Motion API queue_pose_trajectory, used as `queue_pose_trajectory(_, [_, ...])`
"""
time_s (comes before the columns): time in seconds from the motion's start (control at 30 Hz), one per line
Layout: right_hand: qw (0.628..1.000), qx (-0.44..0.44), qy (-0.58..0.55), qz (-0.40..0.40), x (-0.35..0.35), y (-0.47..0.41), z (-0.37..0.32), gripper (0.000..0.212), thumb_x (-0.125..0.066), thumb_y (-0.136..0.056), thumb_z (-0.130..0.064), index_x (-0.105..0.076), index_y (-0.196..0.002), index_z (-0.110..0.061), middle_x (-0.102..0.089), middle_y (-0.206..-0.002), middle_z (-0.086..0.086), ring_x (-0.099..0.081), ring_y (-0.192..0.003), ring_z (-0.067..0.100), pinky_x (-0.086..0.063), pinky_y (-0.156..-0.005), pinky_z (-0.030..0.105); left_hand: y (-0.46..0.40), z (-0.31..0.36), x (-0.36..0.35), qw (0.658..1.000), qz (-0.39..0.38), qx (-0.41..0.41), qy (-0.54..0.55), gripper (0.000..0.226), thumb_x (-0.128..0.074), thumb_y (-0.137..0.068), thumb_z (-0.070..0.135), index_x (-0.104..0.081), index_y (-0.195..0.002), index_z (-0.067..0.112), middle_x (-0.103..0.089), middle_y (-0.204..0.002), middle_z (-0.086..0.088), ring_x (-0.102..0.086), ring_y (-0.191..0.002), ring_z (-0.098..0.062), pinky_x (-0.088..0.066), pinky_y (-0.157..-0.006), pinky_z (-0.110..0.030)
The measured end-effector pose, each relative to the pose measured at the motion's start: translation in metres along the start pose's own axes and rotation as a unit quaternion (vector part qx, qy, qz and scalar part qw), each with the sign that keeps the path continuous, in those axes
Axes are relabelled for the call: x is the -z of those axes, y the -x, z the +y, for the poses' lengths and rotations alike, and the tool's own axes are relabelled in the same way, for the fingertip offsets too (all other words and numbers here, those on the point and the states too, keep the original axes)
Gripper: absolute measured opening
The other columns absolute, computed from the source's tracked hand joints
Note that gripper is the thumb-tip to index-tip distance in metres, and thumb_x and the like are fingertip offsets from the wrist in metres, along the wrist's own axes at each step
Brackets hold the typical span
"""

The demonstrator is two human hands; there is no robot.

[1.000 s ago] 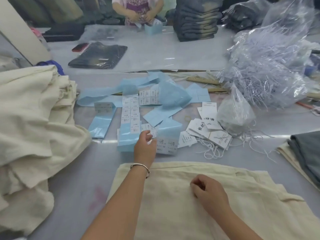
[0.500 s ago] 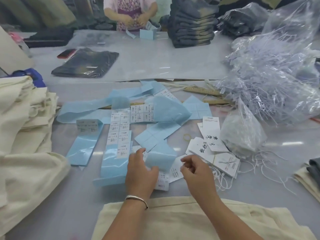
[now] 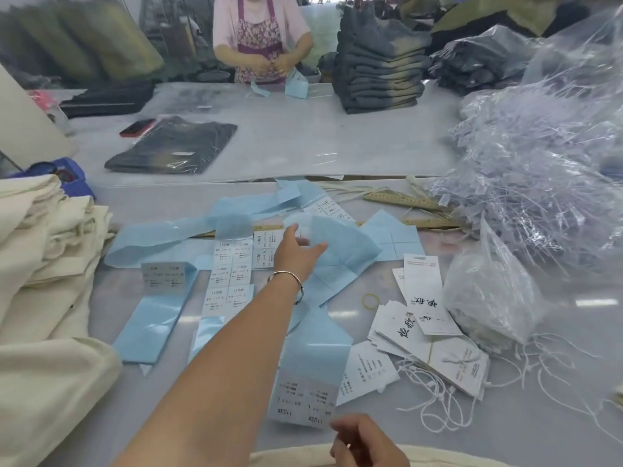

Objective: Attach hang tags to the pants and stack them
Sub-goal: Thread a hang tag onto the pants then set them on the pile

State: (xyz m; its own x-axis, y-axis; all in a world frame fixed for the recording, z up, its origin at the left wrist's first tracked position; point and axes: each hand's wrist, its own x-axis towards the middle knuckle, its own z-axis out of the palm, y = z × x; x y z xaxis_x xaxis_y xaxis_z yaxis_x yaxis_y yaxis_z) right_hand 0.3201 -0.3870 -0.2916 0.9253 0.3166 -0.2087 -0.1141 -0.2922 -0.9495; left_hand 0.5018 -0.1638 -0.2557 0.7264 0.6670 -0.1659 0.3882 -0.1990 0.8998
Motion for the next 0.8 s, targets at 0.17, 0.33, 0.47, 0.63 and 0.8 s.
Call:
queue_pose_trajectory(0.17, [0.999, 0.019, -0.006, 0.029, 0.015, -0.017, -0.014, 0.046, -0.065, -0.076, 0.006, -0.068, -0.076, -0.040, -0.068, -0.063, 0.001, -0.049, -0.048, 0.013, -0.044, -0.054, 0.021, 0.001, -0.003, -0.002, 0.993, 0.046, -0.086, -0.061, 0.021, -0.067, -0.085, 0.019, -0.061, -0.075, 0.002, -0.052, -0.065, -0.005, -0.043, -0.064, -0.021, -0.032, -0.055, -0.029])
queue_pose_trajectory(0.33, [0.996, 0.041, -0.051, 0.055, 0.026, -0.053, -0.050, 0.030, -0.058, -0.083, 0.008, -0.068, -0.080, -0.021, -0.067, -0.068, 0.004, -0.058, -0.062, 0.019, -0.050, -0.062, 0.037, 0.037, 0.012, 0.015, 0.990, 0.042, -0.115, 0.069, 0.014, -0.057, -0.092, 0.011, -0.062, -0.080, 0.004, -0.050, -0.074, -0.008, -0.043, -0.072, -0.018, -0.043, -0.068, -0.037])
queue_pose_trajectory(0.47, [0.995, 0.046, -0.074, 0.039, 0.026, -0.065, -0.069, 0.027, -0.055, -0.083, 0.007, -0.068, -0.081, -0.017, -0.066, -0.064, -0.002, -0.055, -0.055, 0.006, -0.046, -0.058, 0.023, 0.092, 0.031, 0.038, 0.973, 0.049, -0.200, 0.101, 0.024, -0.057, -0.092, 0.003, -0.070, -0.098, 0.022, -0.064, -0.104, -0.003, -0.058, -0.099, -0.019, -0.048, -0.096, -0.039])
queue_pose_trajectory(0.63, [0.958, -0.063, -0.280, -0.030, 0.040, -0.060, -0.096, 0.032, -0.047, -0.096, -0.026, -0.070, -0.089, -0.005, -0.070, -0.075, 0.014, -0.059, -0.055, 0.018, -0.041, -0.053, 0.026, 0.178, 0.018, 0.056, 0.896, 0.055, -0.428, -0.108, 0.037, -0.057, -0.081, 0.000, -0.075, -0.083, 0.032, -0.051, -0.130, -0.001, -0.041, -0.123, -0.018, -0.030, -0.107, -0.024])
queue_pose_trajectory(0.8, [0.913, -0.179, -0.316, -0.188, 0.065, -0.036, -0.101, 0.051, -0.057, -0.088, -0.048, -0.070, -0.112, -0.004, -0.071, -0.108, 0.018, -0.071, -0.091, 0.030, -0.057, -0.065, 0.033, 0.243, -0.017, 0.059, 0.862, -0.010, -0.489, -0.132, 0.041, -0.050, -0.085, -0.002, -0.079, -0.085, 0.026, -0.044, -0.144, -0.011, -0.041, -0.134, -0.028, -0.042, -0.103, -0.041])
